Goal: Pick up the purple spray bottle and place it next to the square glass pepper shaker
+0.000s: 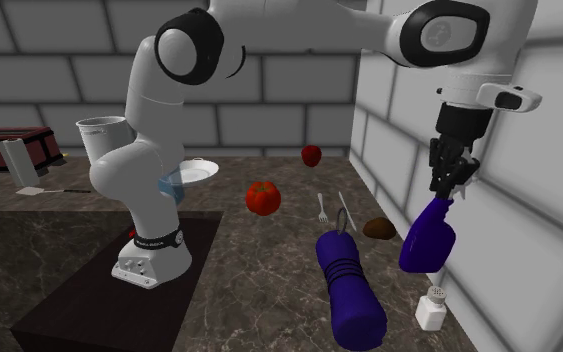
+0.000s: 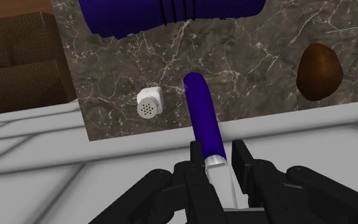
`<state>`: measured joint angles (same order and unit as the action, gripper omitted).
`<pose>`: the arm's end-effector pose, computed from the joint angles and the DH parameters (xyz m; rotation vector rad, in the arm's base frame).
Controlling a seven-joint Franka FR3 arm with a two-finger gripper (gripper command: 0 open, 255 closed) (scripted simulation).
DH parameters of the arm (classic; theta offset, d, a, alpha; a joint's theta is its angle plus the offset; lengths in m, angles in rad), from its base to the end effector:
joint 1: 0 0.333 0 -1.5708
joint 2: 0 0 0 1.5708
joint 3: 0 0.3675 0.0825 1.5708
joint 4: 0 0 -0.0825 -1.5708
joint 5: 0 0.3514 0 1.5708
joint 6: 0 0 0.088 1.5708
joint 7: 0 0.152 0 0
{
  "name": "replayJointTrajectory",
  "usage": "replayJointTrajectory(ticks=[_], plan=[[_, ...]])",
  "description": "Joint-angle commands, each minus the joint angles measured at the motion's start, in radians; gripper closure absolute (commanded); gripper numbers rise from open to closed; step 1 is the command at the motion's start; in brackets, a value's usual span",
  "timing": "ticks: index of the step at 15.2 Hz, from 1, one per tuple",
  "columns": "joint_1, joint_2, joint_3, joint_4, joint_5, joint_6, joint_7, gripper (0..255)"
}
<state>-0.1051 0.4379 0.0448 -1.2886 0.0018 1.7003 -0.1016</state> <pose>0.6728 -0.0465 0.5038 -3.1180 -0.0578 0.0374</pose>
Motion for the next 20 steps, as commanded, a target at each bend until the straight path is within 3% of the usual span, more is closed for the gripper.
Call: replayJointTrajectory(ticks=[1,11,19,20], plan=[[0.000,0.001,0.000,-0.026,0.000,0.029,-0.001,255],[-0.001,0.009,-0.001,-0.149,0.000,0.159,-0.002,255],[-0.001,0.009,-0.001,-0.150,0.000,0.160,-0.002,255],[-0.001,0.009,-0.001,-0.150,0.000,0.160,-0.002,0]])
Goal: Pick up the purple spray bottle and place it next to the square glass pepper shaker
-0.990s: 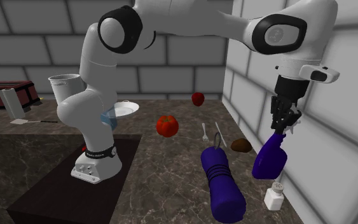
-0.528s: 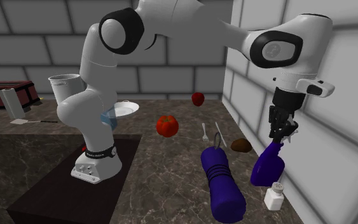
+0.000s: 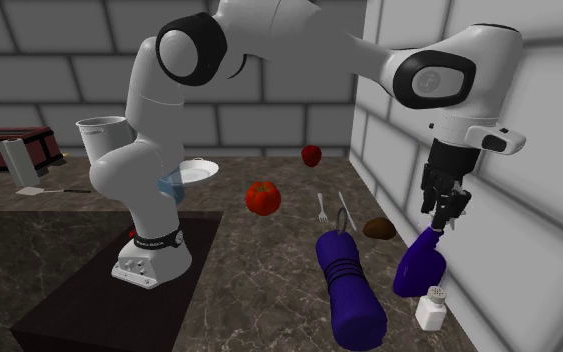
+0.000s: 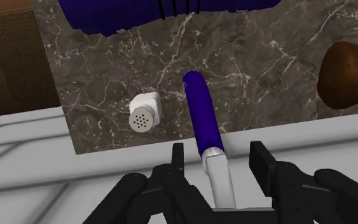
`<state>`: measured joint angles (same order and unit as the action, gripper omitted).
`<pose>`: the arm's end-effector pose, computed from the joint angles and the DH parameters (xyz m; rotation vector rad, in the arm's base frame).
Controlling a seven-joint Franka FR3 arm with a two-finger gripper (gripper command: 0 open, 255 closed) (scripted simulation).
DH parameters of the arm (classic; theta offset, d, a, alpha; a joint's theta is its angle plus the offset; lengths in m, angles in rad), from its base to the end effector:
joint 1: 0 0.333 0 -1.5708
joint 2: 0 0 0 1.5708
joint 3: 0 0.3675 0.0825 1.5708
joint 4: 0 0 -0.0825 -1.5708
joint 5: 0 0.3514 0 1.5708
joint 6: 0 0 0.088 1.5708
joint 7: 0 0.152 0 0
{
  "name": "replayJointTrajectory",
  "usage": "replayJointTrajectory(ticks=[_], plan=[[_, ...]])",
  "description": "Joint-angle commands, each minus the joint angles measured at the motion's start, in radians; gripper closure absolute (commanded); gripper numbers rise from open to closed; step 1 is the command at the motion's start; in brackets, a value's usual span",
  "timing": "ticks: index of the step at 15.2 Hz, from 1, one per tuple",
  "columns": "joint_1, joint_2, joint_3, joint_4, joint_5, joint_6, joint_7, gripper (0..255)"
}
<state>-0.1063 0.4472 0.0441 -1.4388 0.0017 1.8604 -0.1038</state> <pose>0.6754 -0.0469 0.4442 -3.1181 -0.0577 0.0364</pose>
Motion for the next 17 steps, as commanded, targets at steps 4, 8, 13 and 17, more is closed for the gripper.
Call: replayJointTrajectory(ticks=[4,8,13,17], plan=[[0.000,0.000,0.000,0.000,0.000,0.000,0.000,0],[0.000,-0.004,0.000,0.094,0.000,-0.099,0.000,0],[0.000,-0.003,0.000,0.123,0.000,-0.126,0.000,0],[0.000,-0.003,0.000,0.123,0.000,-0.126,0.000,0]])
